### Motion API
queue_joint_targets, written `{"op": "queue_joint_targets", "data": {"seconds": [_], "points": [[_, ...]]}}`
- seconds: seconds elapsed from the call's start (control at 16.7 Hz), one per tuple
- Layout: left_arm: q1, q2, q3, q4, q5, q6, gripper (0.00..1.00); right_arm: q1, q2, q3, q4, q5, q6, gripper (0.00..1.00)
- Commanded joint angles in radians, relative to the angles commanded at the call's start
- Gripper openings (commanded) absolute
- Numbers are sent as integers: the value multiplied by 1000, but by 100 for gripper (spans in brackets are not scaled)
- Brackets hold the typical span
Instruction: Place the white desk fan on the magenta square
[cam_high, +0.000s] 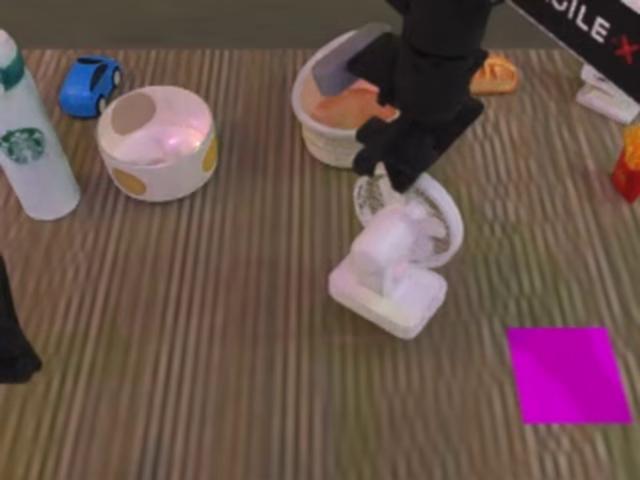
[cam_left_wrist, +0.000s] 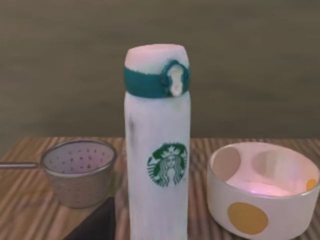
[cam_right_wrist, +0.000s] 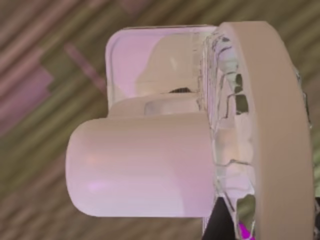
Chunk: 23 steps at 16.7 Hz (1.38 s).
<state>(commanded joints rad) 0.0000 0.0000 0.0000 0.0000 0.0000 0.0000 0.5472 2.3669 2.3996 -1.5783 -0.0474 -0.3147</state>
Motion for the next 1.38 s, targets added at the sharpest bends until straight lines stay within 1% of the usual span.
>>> {"op": "queue_joint_targets", "data": {"seconds": [0.12, 0.3, 0.42, 0.66, 0.84, 0.96, 1.14, 1.38], "points": [[0, 0, 0, 0, 0, 0, 100, -37, -33, -81, 1, -4, 134, 0], [0, 0, 0, 0, 0, 0, 100, -98, -106, -224, 12, -6, 418, 0], [0, 0, 0, 0, 0, 0, 100, -135, -169, -323, 26, -4, 651, 0], [0, 0, 0, 0, 0, 0, 100, -188, -321, -517, 66, 7, 1160, 0], [0, 0, 0, 0, 0, 0, 100, -204, -438, -649, 97, 26, 1517, 0], [0, 0, 0, 0, 0, 0, 100, -204, -511, -730, 113, 43, 1723, 0], [0, 0, 0, 0, 0, 0, 100, -189, -605, -836, 129, 74, 1973, 0], [0, 0, 0, 0, 0, 0, 100, -159, -696, -936, 140, 113, 2206, 0]]}}
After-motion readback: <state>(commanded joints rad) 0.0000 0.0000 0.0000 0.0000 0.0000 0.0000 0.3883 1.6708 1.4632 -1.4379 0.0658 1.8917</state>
